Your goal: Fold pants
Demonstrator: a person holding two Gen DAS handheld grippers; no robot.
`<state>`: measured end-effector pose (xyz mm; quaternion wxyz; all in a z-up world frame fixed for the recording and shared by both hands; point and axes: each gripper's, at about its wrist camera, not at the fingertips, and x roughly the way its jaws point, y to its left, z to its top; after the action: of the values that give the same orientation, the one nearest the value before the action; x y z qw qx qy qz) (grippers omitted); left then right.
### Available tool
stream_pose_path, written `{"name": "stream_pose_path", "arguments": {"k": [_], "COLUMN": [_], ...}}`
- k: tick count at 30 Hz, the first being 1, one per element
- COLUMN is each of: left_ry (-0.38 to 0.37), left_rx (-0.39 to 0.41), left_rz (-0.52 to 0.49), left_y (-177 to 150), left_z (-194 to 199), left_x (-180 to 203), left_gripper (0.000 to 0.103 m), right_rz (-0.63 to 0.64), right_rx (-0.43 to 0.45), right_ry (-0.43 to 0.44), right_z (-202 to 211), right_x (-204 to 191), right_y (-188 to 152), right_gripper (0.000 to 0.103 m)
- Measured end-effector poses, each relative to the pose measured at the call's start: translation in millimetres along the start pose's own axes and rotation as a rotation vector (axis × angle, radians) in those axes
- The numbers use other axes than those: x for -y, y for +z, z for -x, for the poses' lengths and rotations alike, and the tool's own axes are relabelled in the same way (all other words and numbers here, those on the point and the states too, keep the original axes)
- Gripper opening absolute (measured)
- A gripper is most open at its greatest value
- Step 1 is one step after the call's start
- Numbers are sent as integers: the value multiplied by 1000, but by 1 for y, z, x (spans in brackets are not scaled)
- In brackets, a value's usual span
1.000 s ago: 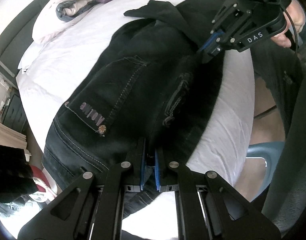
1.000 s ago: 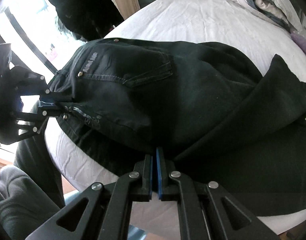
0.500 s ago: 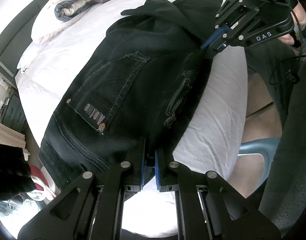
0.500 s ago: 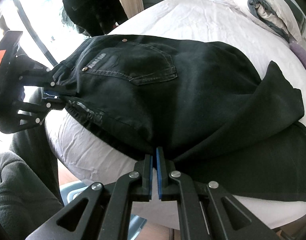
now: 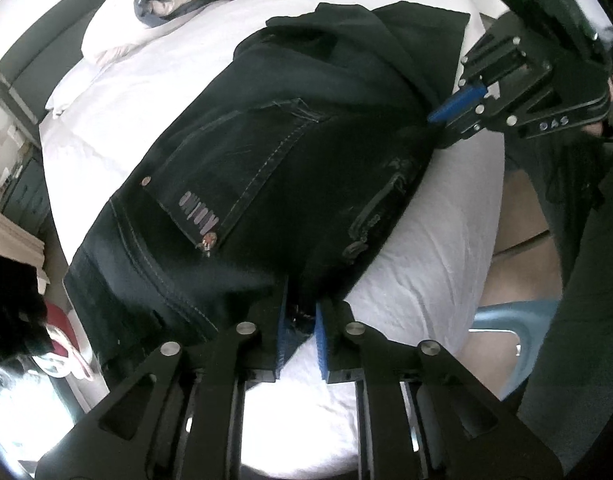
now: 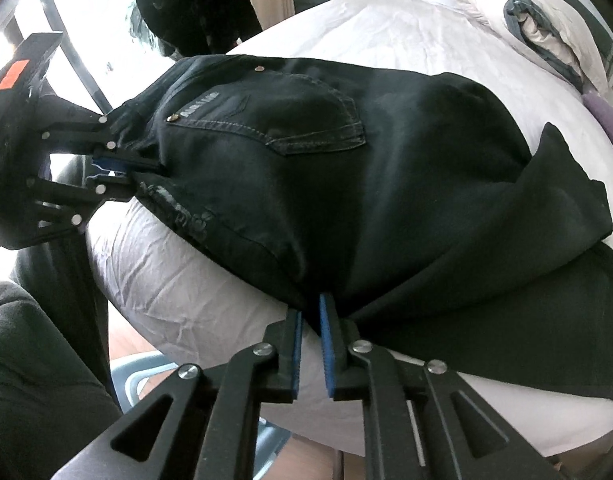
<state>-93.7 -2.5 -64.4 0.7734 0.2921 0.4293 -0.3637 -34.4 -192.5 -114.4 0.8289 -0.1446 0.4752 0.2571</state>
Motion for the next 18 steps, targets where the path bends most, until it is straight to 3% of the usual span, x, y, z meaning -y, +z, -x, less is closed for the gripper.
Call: {"name": "stream_pose_path", "arguments": {"k": [7, 9, 11, 15, 18], "left_ry": [-41, -51, -63, -125, -121], "left_rx": [4, 49, 107, 194, 153], "left_rz": [76, 114, 163, 243, 267], "left_y": [5, 18, 35, 78, 92], "left_z": [24, 32, 34, 27, -2], "left_x": [-23, -29, -38, -44, -45], "left_gripper": [14, 14, 14, 14, 14], "right_rz": [62, 55, 49, 102, 58], "right_rx": [33, 45, 61, 79, 104], "right_ry": [-49, -38, 6, -44, -9], "right_z": [-1, 0, 2, -1, 8], "right_x": [-11, -12, -17, -36, -32], "right_y": [-6, -8, -11, -16, -16], "right_gripper": [14, 30, 59, 66, 66]}}
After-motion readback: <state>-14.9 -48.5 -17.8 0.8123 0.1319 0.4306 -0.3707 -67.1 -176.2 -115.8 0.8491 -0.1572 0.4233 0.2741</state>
